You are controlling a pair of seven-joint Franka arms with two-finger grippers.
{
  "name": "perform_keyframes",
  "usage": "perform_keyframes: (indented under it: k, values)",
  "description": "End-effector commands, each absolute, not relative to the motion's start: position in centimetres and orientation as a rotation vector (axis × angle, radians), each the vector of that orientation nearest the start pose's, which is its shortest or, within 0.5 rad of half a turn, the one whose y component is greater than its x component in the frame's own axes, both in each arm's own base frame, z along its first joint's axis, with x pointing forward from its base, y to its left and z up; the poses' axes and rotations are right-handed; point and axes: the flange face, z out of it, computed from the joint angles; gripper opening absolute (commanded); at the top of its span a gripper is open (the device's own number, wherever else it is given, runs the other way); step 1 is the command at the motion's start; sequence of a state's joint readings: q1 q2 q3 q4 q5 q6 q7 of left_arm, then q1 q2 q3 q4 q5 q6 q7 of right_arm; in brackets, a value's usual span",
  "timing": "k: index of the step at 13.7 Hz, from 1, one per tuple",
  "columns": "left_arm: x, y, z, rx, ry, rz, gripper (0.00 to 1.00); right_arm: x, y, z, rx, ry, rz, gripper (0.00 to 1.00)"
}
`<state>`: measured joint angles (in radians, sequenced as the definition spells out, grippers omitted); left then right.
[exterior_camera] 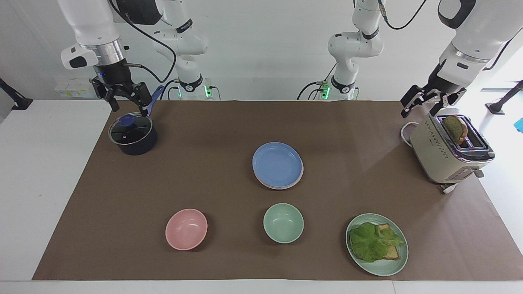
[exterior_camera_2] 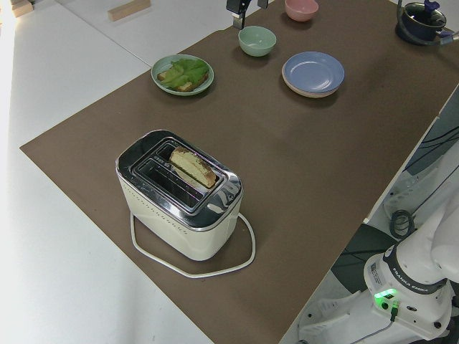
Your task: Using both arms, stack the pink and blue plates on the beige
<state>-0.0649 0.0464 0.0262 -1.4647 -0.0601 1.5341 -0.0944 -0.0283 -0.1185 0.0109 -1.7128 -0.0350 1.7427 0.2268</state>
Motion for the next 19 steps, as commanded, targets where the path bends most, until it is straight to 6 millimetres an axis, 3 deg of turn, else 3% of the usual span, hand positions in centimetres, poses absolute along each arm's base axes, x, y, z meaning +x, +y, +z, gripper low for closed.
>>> perform_keyframes:
  k: [1,8,11,19]
  values:
    - [56.1,-2.6,64.7,-3.180,-0.084,-0.020,1.00,54.6,-1.4,65.7,-3.172,0.347,-0.171,1.00]
    - [56.1,-2.6,64.7,-3.180,-0.084,-0.018,1.00,55.3,-1.2,66.5,-3.184,0.224,-0.022,1.00]
    - [56.1,-2.6,64.7,-3.180,-0.084,-0.018,1.00,54.8,-0.3,66.4,-3.176,0.200,-0.002,1.00]
    - [56.1,-2.6,64.7,-3.180,-0.084,-0.020,1.00,54.8,-0.3,66.2,-3.173,0.199,0.011,1.00]
